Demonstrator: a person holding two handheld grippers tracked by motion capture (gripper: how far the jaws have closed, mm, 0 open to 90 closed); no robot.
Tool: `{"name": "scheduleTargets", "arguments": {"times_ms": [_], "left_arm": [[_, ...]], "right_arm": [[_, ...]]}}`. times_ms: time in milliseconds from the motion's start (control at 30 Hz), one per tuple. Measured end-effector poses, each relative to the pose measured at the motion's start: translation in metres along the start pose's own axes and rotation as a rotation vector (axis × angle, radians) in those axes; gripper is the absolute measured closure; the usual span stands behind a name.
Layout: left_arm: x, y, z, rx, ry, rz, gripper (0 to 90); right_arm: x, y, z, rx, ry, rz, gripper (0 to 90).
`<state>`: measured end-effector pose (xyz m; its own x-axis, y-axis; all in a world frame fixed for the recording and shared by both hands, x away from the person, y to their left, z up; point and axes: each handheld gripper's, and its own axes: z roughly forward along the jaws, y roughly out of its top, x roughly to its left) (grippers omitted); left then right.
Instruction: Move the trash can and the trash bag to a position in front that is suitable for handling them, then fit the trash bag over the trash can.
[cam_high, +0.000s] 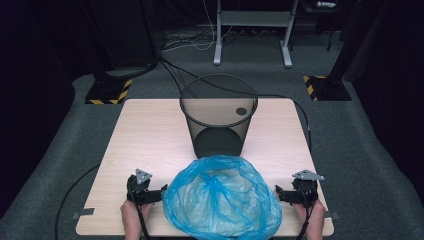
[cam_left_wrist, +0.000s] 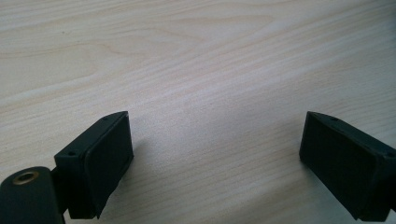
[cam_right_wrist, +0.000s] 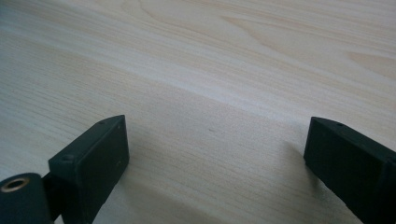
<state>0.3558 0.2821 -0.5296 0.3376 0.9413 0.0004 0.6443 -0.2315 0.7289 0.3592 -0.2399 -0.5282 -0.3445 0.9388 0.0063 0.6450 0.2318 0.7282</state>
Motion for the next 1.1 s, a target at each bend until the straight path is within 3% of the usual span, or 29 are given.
{"name": "scheduleTargets", "arguments": {"times_ms": [633,767,900,967,1100], "left_arm": [[0.0,0.0,0.0,0.0,0.001,-0.001,9.4],[-0.002,-0.001,-0.002,-0.015,0.031,0.005,11.5],[-0.004,-0.003,-0.005,-0.022,0.048,0.014,12.2],[-0.004,-0.004,-0.006,-0.029,0.048,0.02,13.3],[-0.001,-0.007,-0.01,-0.071,0.018,-0.005,13.2]], "right_arm": [[0.0,0.0,0.0,-0.001,-0.002,-0.001,6.0],[0.001,-0.001,-0.003,-0.006,0.011,-0.015,8.9],[0.003,-0.004,-0.008,-0.047,0.001,-0.047,7.2],[0.003,-0.005,-0.012,-0.068,0.005,-0.037,4.7],[0.001,-0.008,-0.018,-0.11,0.012,-0.013,3.4]]}}
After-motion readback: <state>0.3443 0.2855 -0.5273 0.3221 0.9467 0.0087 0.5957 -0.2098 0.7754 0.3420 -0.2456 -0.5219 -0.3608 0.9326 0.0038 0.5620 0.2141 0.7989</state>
